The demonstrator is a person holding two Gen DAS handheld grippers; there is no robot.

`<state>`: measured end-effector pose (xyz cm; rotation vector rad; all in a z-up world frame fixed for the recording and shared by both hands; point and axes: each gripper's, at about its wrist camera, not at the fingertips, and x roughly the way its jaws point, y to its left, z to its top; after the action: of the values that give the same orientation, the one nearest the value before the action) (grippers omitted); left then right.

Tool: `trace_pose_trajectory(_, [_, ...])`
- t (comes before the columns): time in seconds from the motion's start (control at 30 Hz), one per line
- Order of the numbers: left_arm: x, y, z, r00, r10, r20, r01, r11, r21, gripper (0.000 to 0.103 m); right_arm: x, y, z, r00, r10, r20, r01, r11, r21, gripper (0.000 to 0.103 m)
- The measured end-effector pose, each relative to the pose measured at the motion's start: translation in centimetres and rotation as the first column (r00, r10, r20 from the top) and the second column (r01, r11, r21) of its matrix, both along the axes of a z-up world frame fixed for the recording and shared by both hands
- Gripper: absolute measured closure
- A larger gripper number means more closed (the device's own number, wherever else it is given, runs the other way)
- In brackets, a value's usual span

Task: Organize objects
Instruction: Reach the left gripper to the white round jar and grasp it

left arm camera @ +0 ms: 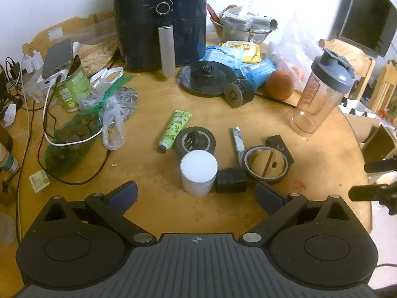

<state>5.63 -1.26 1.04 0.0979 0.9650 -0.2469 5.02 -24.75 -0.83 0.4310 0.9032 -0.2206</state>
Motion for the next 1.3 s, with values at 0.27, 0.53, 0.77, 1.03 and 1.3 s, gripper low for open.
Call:
trace_pose_trajectory(0.27, [1.6,-0.3,-1.6,1.000,0.002,-0.012,-0.002,1.000,0.008,0.000,0.2,-0.1,0.0,1.000,-0.003,-0.026,0.004,0.999,0.037,0.000])
trace_pose_trajectory(0.53, [3.4,-0.9,-3.6,0.999,0.007,-0.049,-0.005,0.999,0.041,0.000,0.1,-0.4,-0.1,0.999,-0.032,-0.030,0.033,0.998,0.048,0.000])
trace_pose_trajectory(0.77, [5.2,-1.0,-5.2,0.998,0.012,-0.064,-0.008,0.998,0.067,0.000,0.2,-0.8,-0.4,0.998,-0.057,-0.035,0.059,0.996,0.067,0.000])
trace_pose_trajectory(1.03, [6.9,-1.7,-7.0,0.995,-0.001,-0.098,0.009,0.996,0.083,0.018,-0.2,-1.2,-0.7,0.994,-0.095,-0.051,0.100,0.991,0.093,0.000])
trace_pose_trajectory(1.3, [8.0,-2.3,-8.9,0.991,-0.030,-0.134,0.039,0.997,0.063,0.042,-1.0,-1.8,-1.0,0.988,-0.142,-0.061,0.147,0.984,0.102,0.000])
